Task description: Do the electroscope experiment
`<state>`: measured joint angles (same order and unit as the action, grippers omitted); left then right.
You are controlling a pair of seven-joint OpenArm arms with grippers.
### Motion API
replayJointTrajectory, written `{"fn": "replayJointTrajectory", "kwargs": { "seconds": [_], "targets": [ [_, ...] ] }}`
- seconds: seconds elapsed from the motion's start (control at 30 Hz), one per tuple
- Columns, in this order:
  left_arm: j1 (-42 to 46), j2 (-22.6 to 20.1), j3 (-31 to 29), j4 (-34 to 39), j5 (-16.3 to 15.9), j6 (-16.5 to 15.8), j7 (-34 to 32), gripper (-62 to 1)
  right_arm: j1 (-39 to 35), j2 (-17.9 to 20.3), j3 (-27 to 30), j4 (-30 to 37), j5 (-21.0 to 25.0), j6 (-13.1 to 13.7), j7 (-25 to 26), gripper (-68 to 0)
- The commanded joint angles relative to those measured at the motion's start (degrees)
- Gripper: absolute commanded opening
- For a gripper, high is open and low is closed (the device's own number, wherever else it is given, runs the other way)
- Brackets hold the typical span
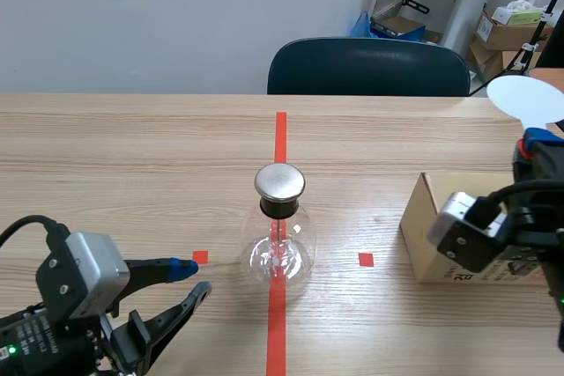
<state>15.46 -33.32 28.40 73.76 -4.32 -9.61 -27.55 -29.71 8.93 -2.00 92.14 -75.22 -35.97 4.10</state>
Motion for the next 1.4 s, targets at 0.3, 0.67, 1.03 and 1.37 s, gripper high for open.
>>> {"fn": "replayJointTrajectory", "kwargs": {
  "seconds": [0.3,0.67,1.03,1.37],
  "targets": [
    [-6.84,6.10,-0.26,-8.35,0.94,-0.09,-0.85,-55.8,0.17,0.44,-11.23,0.15,-8.48,-3.41,-8.98,-65.8],
    [-12.39,11.98,-0.24,-16.55,1.01,-0.13,-0.85,-56.5,0.20,0.42,-17.25,-1.60,-8.48,-1.66,-11.93,-65.8],
    [-13.70,14.88,-0.24,-19.45,4.20,-0.37,-0.87,-56.5,1.51,0.44,-18.01,-4.79,-8.48,-1.73,-10.56,-65.8],
    [-13.42,15.04,-0.24,-19.45,4.17,0.04,-0.68,-56.5,2.10,0.46,-17.99,-4.79,-8.48,-2.47,-6.40,-65.8]
  ]
}}
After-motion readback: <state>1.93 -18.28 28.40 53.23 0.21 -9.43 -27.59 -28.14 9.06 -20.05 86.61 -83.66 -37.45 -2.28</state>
